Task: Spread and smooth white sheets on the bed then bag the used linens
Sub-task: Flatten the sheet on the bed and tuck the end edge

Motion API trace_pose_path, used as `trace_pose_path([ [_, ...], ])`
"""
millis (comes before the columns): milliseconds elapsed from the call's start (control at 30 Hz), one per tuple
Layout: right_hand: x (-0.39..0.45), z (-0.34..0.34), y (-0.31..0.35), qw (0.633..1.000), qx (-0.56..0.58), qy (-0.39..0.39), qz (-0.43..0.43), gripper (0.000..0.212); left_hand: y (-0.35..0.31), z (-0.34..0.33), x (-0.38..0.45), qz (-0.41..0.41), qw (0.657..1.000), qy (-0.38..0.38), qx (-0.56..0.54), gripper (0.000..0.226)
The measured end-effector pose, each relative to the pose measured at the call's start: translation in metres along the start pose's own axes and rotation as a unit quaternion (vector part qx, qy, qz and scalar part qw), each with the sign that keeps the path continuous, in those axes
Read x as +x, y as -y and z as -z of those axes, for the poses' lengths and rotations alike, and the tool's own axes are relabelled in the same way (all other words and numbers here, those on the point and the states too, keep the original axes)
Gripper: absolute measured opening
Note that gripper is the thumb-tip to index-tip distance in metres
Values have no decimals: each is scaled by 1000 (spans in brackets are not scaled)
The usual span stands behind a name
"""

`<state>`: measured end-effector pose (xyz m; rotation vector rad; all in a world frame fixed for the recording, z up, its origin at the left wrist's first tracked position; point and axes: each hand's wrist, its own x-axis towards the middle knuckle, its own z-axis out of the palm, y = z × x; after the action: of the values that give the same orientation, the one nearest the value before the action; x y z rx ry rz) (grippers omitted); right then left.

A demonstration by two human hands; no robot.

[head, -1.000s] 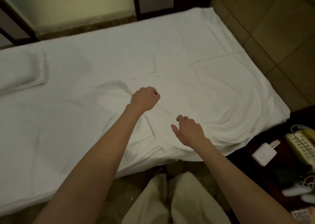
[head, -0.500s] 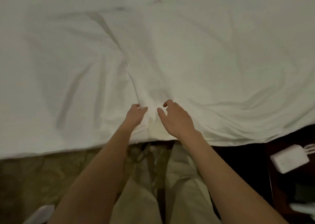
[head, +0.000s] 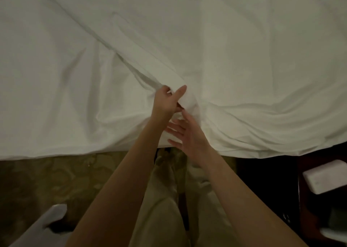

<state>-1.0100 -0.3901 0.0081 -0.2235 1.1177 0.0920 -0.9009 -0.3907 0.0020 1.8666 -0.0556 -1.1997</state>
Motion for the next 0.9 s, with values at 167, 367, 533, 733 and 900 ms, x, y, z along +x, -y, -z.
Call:
trace_pose_path([
  [167, -4, 5, 35, 974, 217, 10, 55, 72, -33, -28, 14, -31, 998, 52, 28, 27],
  [367, 11, 0, 36, 926, 367, 68, 61, 88, -46, -41, 36, -33, 995, 82, 45, 43],
  [533, 31, -16, 50, 823, 551, 53, 127, 45, -61, -47, 48, -10, 990, 138, 9, 39],
  [733, 11, -27, 113, 793, 555, -79, 240, 26, -85, -33, 67, -21, 986, 157, -48, 49],
  [900, 2, -28, 173, 859, 354, -137, 344, 15, -117, -31, 97, -75, 986, 143, -46, 33],
])
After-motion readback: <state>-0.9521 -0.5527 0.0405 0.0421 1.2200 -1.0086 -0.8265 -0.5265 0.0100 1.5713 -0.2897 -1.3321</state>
